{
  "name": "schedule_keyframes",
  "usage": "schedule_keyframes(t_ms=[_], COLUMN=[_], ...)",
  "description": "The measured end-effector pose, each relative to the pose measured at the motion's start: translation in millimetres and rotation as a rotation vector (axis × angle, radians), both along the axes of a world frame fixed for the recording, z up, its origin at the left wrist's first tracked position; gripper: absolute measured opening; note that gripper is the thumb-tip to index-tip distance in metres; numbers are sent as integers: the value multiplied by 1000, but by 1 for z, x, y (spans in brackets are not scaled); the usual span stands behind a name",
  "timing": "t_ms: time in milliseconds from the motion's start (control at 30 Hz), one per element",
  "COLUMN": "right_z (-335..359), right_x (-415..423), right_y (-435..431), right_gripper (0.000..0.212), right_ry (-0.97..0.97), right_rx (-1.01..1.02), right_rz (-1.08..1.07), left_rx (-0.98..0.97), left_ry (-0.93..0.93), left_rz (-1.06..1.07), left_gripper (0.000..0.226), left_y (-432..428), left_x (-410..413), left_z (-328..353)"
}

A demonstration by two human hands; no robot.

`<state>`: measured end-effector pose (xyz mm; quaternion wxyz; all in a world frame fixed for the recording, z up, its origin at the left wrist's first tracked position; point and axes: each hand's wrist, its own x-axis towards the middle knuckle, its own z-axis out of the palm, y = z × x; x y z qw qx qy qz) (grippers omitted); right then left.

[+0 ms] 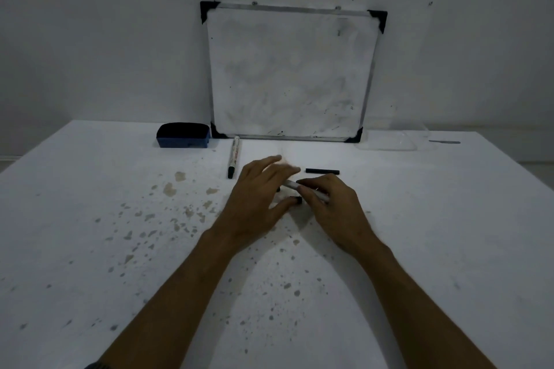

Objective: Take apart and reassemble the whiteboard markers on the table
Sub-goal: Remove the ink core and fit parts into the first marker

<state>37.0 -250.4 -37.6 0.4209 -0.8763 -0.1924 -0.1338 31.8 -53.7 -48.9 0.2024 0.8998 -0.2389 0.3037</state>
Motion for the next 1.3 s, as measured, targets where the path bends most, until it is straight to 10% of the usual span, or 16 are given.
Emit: schedule_keyframes(t_ms=[500,967,1300], right_z=[-12,2,19], right_x=[19,30,21], right_y=[-6,63,3], right_gripper=[28,31,18], right_ry=[-75,-189,15], right_rx=[130,-538,-108], right_rz=[-103,-57,-237], left_rx=[-43,-494,-582], left_ry=[12,134,196], left_rz=[174,297,272], left_gripper=[33,33,32], left_y=[12,30,-7], left_x=[4,6,-3], left_z=[-9,-3,14])
